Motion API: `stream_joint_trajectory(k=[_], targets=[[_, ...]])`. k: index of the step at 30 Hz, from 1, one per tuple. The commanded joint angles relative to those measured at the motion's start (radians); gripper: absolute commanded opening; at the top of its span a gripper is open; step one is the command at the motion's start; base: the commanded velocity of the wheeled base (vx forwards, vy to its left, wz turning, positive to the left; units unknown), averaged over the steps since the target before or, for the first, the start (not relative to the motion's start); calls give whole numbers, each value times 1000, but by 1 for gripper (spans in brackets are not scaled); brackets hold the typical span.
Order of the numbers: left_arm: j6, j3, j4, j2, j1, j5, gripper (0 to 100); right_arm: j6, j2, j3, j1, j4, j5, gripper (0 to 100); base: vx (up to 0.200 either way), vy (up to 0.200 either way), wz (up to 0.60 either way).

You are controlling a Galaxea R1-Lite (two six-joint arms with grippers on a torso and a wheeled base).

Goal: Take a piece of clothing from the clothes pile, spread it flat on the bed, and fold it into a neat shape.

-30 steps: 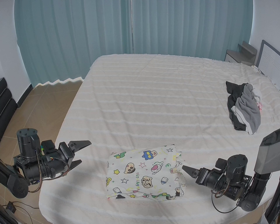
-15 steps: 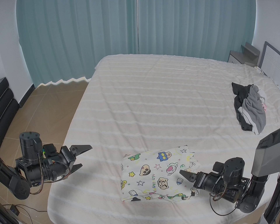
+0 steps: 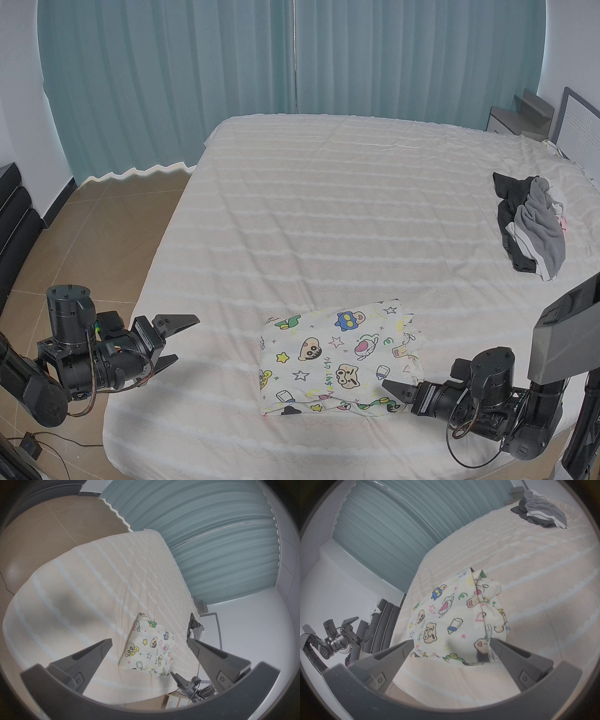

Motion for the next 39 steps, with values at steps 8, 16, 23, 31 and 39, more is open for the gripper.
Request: stream_joint_trajectory(k=[8,16,23,31,39], targets=[[0,8,-23,18,0,0,100,-2,108,-109,-15,-13,2,100,0,0,0],[0,10,-29,19,1,0,100,-8,123,-116,-9,-13,9,0,0,0,0],[0,10,-29,24,3,2,100,-74,137,-97,-23,-13,16,0,0,0,0],[0,10,-29,24,4,2,100,-133,131,-41,-90,-13,22,0,0,0,0],[0,10,-29,24,4,2,100,-155,133,-15,-115,-13,44,0,0,0,0]])
